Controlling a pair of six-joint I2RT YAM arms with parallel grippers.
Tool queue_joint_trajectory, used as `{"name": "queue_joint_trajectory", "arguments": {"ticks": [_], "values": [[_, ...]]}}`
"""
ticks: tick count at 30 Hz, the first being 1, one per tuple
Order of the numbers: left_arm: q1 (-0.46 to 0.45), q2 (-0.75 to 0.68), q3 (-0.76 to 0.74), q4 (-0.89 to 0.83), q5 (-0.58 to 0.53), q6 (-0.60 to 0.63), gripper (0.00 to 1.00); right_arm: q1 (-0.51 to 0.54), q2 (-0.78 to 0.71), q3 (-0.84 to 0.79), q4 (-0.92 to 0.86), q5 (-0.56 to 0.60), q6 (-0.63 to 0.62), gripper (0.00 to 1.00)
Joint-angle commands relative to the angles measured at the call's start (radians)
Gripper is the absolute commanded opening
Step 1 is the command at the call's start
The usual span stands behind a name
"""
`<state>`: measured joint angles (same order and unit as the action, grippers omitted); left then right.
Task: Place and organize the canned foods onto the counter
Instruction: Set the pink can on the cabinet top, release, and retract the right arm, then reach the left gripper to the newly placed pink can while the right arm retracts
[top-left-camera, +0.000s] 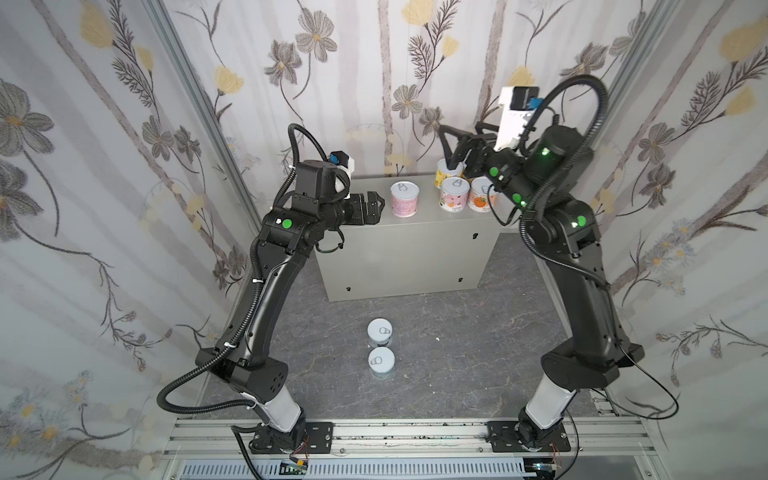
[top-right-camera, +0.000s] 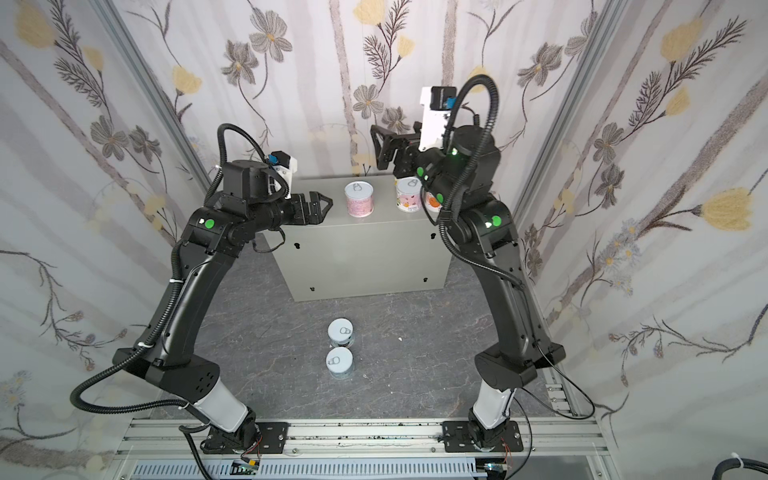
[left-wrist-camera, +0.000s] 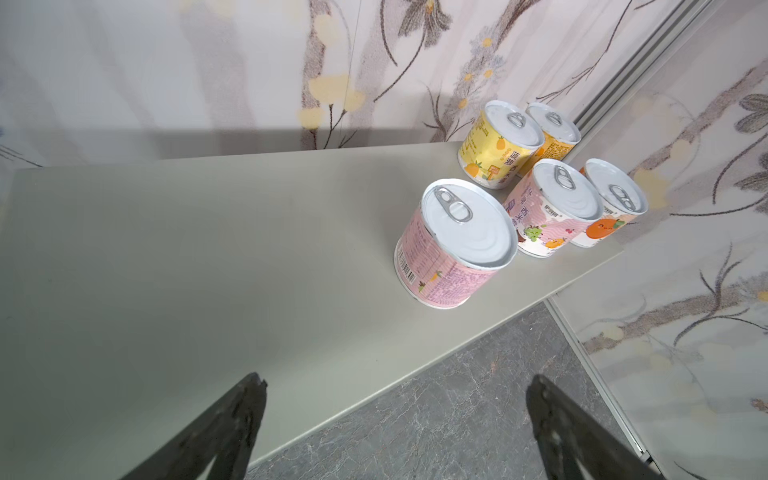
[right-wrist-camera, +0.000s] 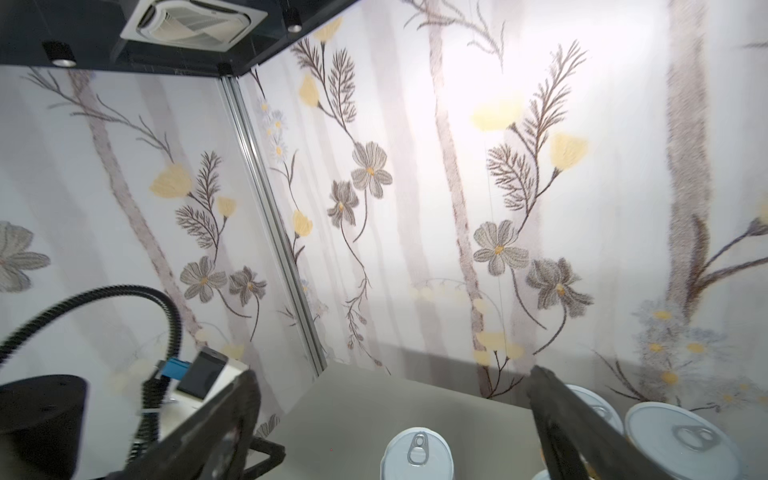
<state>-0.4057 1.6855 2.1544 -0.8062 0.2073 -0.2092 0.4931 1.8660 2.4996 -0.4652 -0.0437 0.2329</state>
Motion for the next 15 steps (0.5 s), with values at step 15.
{"name": "queue_joint_trajectory", "arguments": {"ticks": [15], "values": [[-0.115, 0.152, 0.053, 0.134, -0.038, 0.051, 1.00, -0.475, -0.610, -0.726, -0.175, -0.019, 0.080, 1.00]]}}
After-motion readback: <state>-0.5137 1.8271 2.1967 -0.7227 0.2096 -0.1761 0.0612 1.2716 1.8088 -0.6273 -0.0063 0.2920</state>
